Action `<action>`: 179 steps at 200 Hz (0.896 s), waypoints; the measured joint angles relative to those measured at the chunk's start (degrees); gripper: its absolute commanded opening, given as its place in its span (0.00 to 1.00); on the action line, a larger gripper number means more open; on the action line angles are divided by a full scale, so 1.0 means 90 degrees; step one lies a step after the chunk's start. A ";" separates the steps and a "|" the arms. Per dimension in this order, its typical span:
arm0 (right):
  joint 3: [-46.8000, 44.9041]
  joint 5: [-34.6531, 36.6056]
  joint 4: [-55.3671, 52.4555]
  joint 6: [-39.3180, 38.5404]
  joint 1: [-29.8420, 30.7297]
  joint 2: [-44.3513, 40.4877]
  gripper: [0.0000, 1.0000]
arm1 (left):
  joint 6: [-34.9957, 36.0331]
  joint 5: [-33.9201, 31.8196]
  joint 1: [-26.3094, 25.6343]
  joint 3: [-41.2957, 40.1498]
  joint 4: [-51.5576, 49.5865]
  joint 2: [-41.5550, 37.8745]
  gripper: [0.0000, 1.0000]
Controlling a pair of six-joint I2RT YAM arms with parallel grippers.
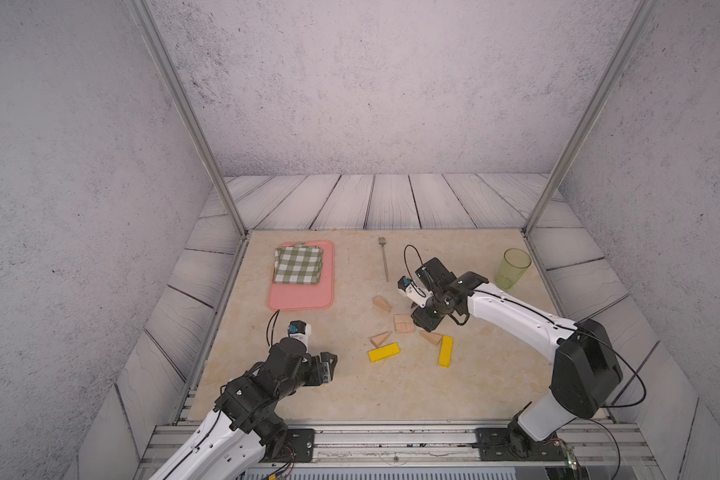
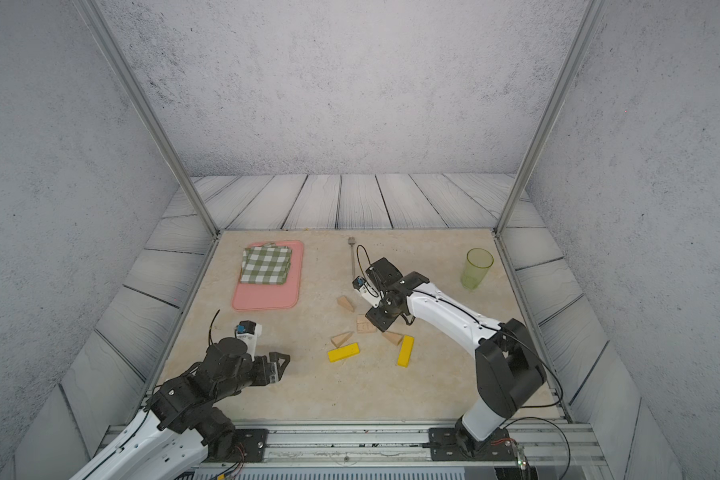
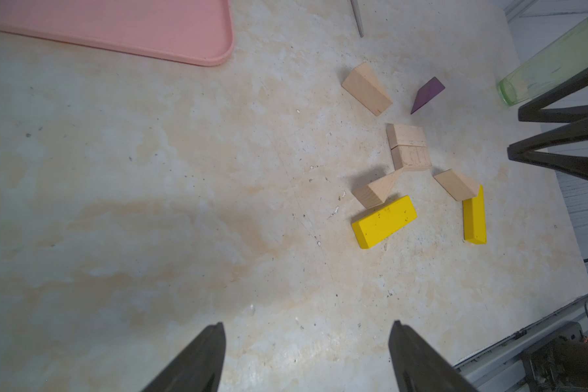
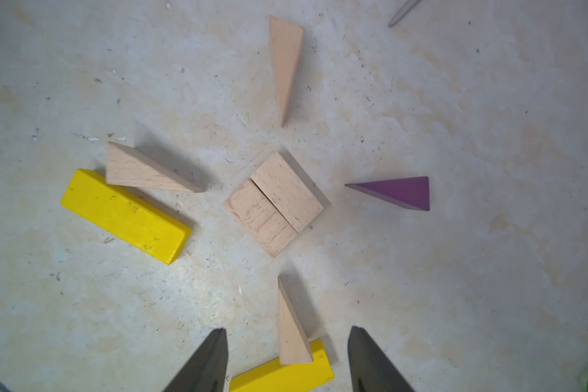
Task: Assemble a small pinwheel with building blocks
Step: Pick up the building block from the center of the board.
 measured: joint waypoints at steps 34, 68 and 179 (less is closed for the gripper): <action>-0.0189 -0.0068 0.0056 0.0002 0.0631 0.0015 0.61 | -0.0245 -0.0177 0.0000 0.0068 -0.0148 -0.0053 0.84; -0.0197 -0.0134 0.0296 0.0024 0.1158 0.0469 0.61 | -0.0459 -0.0260 0.0000 0.0136 -0.0291 -0.0056 0.84; 0.0061 -0.0151 0.0510 -0.0323 0.1498 0.1651 0.62 | -0.0629 -0.0333 0.0000 0.0165 -0.0651 -0.0364 0.85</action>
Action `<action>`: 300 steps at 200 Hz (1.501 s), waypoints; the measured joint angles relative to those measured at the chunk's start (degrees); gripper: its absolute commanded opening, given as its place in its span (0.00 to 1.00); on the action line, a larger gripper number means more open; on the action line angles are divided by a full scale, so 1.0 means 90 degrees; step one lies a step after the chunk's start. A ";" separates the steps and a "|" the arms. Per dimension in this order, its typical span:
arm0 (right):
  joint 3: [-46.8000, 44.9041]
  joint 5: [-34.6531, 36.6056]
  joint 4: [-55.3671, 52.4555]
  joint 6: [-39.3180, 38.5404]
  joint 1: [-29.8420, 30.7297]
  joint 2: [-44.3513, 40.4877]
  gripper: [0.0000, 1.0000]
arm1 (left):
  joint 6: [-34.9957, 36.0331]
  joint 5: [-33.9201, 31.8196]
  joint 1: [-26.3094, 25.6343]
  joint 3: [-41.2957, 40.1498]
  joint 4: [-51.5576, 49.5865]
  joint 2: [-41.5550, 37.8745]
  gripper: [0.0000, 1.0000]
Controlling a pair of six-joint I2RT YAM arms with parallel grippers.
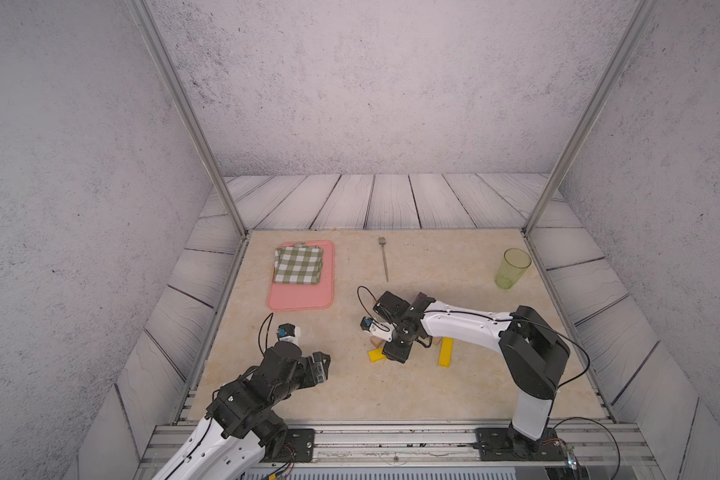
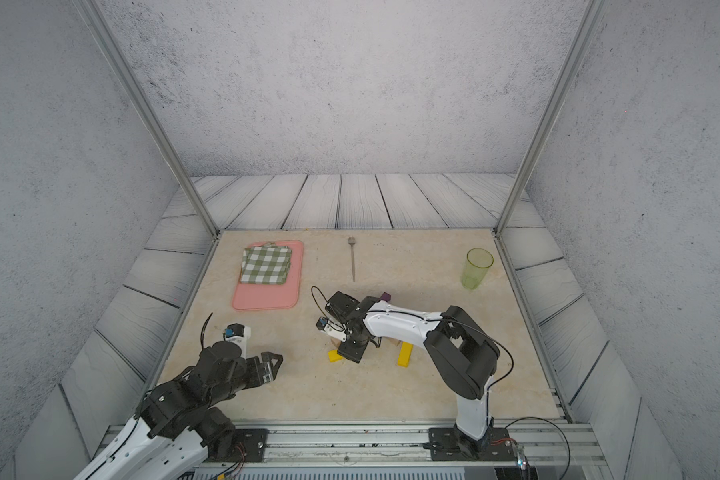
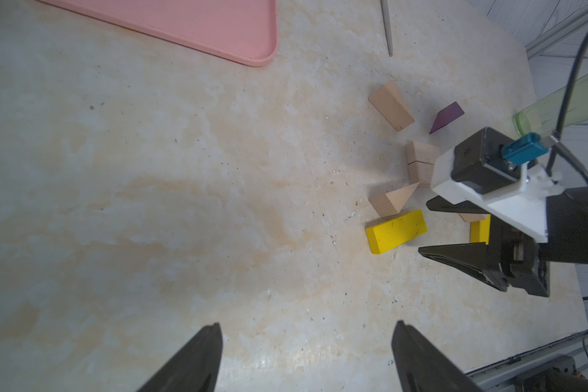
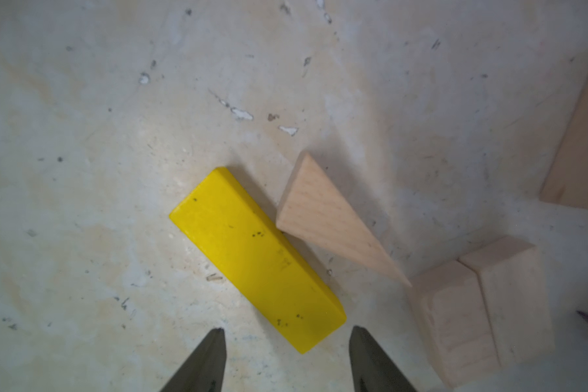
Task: Assemble a small pinwheel with building blocks
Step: Pick up the building block from the center of the board.
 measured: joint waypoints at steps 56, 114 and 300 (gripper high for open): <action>0.0187 0.0000 0.0002 -0.0233 0.0000 0.0330 0.63 | -0.0002 0.0000 0.0000 0.0002 0.0000 0.0000 0.85; 0.0187 -0.0027 -0.0005 -0.0442 0.0000 0.0444 0.60 | -0.0002 0.0000 0.0000 0.0000 0.0000 0.0000 0.85; -0.0889 0.0032 0.0095 0.0435 0.1287 -0.0274 0.31 | -0.0112 0.0010 0.0000 -0.0039 0.0005 -0.0168 0.85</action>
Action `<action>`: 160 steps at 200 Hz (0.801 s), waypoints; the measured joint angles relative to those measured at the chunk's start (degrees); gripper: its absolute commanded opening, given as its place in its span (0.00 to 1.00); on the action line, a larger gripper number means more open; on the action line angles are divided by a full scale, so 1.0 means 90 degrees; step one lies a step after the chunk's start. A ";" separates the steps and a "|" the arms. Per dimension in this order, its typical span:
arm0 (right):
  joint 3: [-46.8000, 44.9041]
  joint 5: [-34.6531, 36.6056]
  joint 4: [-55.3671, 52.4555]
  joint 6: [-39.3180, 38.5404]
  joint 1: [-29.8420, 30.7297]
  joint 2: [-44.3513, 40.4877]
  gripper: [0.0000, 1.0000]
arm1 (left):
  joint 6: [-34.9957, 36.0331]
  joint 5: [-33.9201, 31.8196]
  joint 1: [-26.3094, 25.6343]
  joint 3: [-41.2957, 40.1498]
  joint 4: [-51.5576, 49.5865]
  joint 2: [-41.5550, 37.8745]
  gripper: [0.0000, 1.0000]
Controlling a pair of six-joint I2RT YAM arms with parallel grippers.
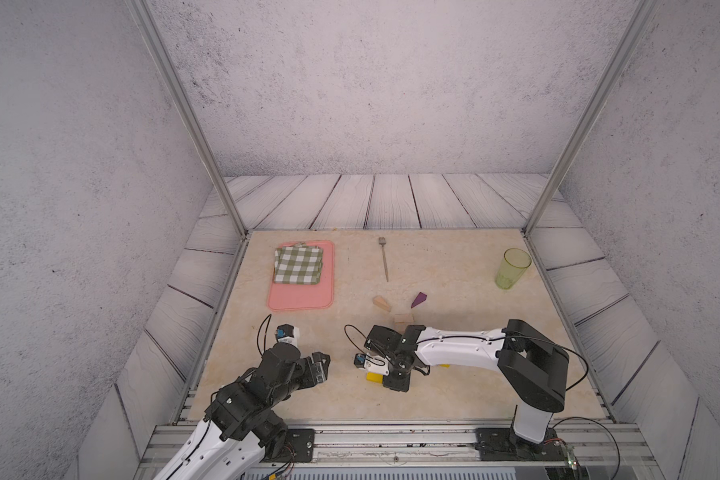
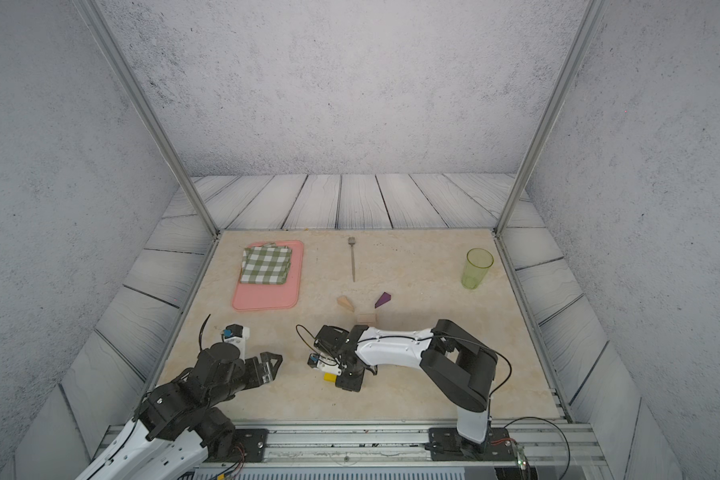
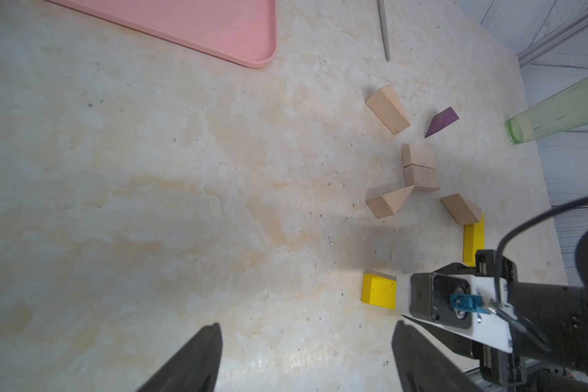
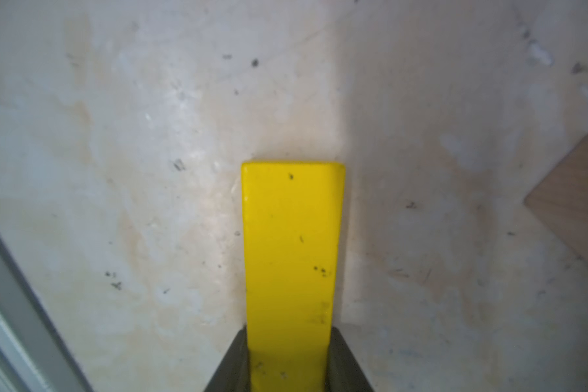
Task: Assemble a small pinwheel with building blocks
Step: Pick up the building block from the center of the board.
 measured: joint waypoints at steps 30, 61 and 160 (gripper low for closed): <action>-0.0134 0.0141 -0.0155 0.1156 0.0068 -0.0185 0.30 | -0.0005 0.0010 0.0000 -0.0024 0.0000 -0.0107 0.85; -0.0624 0.0478 -0.0313 0.2577 0.0066 -0.0622 0.30 | -0.0005 0.0019 0.0000 -0.0044 0.0002 -0.0153 0.85; 0.0279 0.1413 -0.1280 0.5821 -0.0760 -0.0454 0.29 | -0.0005 0.0063 0.0000 -0.0046 0.0002 -0.0109 0.85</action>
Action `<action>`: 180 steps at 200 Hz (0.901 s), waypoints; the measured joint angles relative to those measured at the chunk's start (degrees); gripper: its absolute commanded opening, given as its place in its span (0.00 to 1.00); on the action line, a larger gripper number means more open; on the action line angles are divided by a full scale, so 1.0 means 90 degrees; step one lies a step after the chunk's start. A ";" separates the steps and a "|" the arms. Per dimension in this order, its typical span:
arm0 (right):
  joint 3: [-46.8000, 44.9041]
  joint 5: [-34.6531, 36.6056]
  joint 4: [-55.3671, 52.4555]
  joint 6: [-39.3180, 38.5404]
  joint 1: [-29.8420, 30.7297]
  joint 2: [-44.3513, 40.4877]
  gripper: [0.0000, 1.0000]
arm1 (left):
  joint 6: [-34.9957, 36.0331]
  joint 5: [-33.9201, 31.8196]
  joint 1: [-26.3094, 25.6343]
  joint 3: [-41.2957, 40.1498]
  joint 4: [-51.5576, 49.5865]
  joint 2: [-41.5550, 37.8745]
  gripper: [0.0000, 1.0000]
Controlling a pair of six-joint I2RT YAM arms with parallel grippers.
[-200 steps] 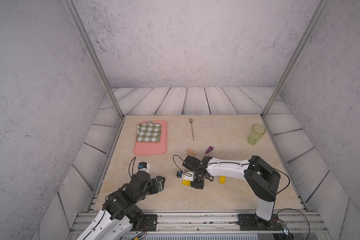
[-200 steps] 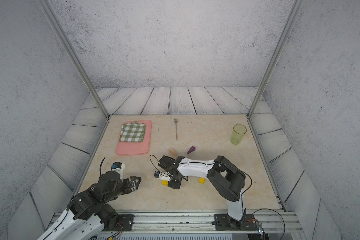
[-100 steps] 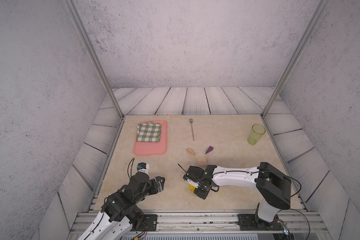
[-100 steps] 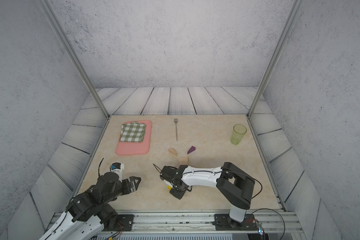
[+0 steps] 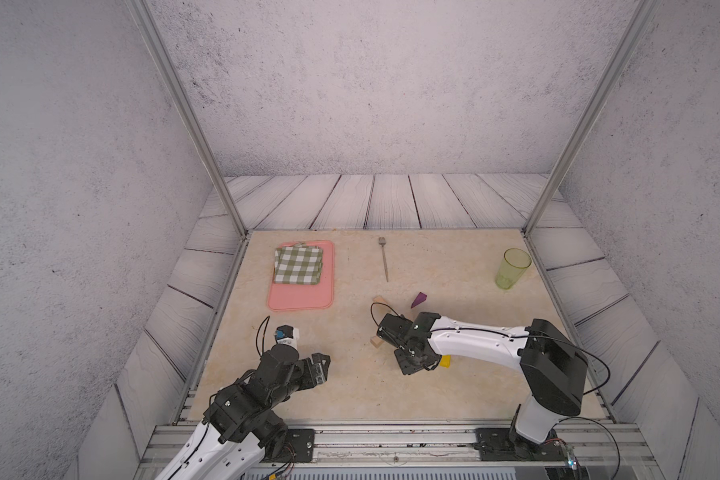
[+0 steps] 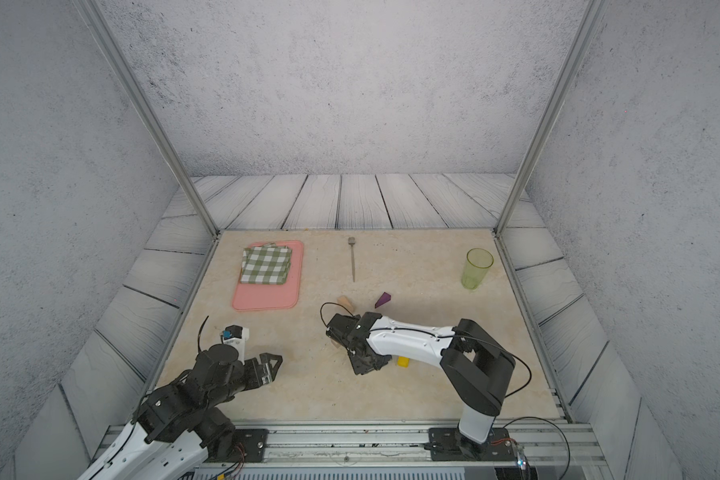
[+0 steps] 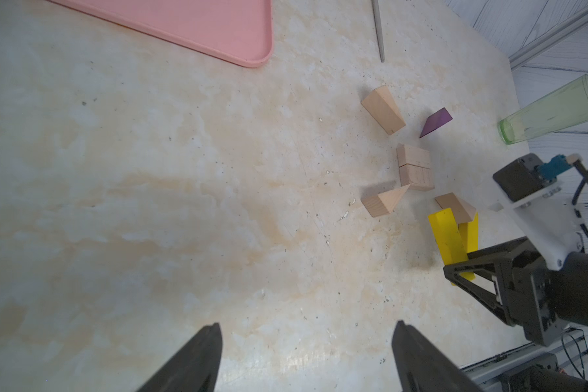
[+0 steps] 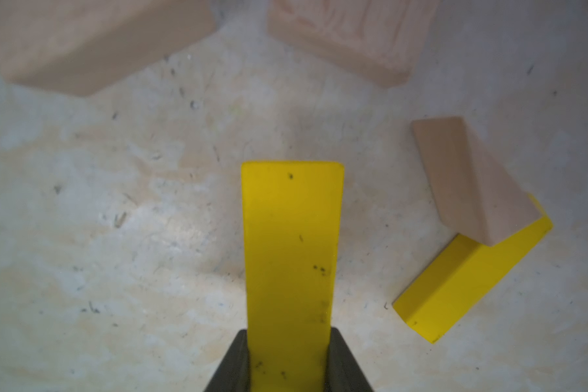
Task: Assemble a small pinwheel with building blocks
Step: Pick up the building block from the center of the board, then assemble the building block at the center of the board.
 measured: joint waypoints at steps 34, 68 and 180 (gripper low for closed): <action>0.0304 -0.0039 -0.0010 0.0534 -0.0325 0.0318 0.30 | 0.0002 0.0000 0.0000 0.0000 0.0000 -0.0005 0.85; 0.0352 -0.0204 0.0032 0.0916 -0.0321 0.0503 0.30 | 0.0002 0.0002 0.0000 0.0000 0.0000 -0.0010 0.85; 0.0355 -0.0512 0.0291 0.1246 -0.0391 0.0792 0.53 | 0.0000 0.0002 0.0000 -0.0002 0.0000 -0.0080 0.85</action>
